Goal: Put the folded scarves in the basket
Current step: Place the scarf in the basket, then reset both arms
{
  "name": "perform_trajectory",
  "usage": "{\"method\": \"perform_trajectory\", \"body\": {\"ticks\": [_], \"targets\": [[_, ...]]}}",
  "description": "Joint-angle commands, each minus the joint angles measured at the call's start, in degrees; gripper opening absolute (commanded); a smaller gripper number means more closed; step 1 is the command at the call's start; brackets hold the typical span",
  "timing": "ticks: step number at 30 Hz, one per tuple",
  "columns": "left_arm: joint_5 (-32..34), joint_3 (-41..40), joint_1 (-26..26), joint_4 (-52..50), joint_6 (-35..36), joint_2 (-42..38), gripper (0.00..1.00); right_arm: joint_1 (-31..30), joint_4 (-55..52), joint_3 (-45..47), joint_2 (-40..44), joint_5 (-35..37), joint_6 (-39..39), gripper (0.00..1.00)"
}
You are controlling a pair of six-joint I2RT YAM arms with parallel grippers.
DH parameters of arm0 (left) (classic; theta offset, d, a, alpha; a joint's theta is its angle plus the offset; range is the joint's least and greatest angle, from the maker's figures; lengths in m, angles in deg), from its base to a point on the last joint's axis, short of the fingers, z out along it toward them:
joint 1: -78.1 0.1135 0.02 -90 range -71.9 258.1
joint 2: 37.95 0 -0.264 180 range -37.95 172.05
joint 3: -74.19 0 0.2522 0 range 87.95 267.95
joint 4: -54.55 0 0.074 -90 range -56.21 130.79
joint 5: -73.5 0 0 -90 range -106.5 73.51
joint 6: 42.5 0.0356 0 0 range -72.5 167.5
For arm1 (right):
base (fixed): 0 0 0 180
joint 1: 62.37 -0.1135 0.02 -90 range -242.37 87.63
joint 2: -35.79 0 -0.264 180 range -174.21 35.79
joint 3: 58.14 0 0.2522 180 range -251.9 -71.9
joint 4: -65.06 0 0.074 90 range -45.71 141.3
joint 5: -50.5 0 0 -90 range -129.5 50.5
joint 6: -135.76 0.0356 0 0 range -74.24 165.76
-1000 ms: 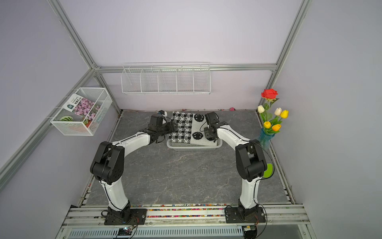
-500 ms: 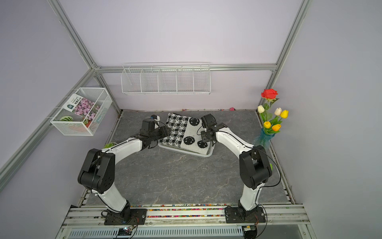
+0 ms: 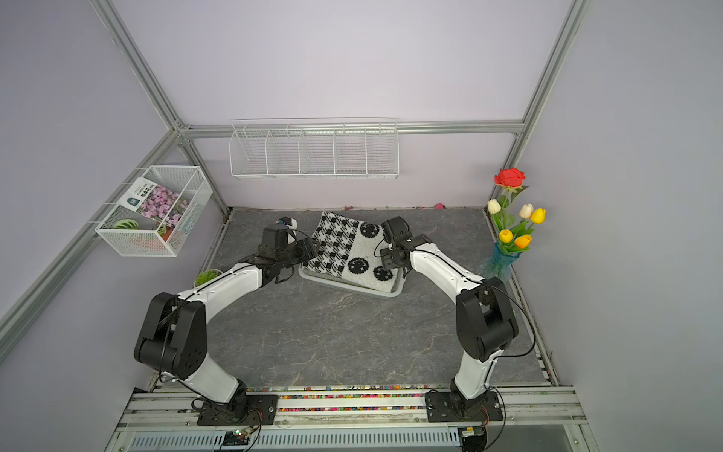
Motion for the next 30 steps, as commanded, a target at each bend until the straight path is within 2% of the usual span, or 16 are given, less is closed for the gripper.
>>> {"method": "perform_trajectory", "body": {"ticks": [1,4,13,15,16,19,22,26,28,30], "targets": [[1.73,-0.76,0.32,-3.10,0.56,-2.95,0.63,0.50,-0.51,0.86,3.44,3.37,0.02,0.76],[2.66,-1.34,0.32,-4.24,0.70,-5.13,0.65,0.43,-0.94,1.41,6.25,4.45,0.02,0.84],[6.06,-5.76,0.29,-7.42,2.20,-17.17,0.70,0.00,1.91,11.48,23.69,3.54,-0.51,0.87],[7.29,-7.92,0.30,-8.05,4.10,-20.98,0.71,0.00,3.81,15.26,28.26,3.14,-1.25,0.99],[8.72,-9.46,0.31,-8.09,4.88,-23.07,0.71,0.04,5.31,17.98,30.64,3.20,-1.81,0.99],[14.00,-13.91,0.29,-7.80,7.90,-27.70,0.74,-0.01,12.40,26.40,36.87,4.02,-4.77,0.99],[20.87,-20.61,0.32,-2.96,14.04,-30.06,0.79,0.25,22.91,35.97,40.67,9.71,-7.15,0.99],[32.67,-31.92,0.54,12.71,19.21,-29.76,0.91,2.55,40.05,48.74,40.12,15.14,-12.92,0.98],[34.21,-31.27,0.73,10.99,21.05,-30.56,0.91,2.93,45.93,51.42,39.39,17.36,-14.26,0.98],[36.40,-32.84,1.31,13.74,23.79,-31.61,0.92,4.05,50.45,53.23,38.79,16.31,-17.10,0.98]]}}
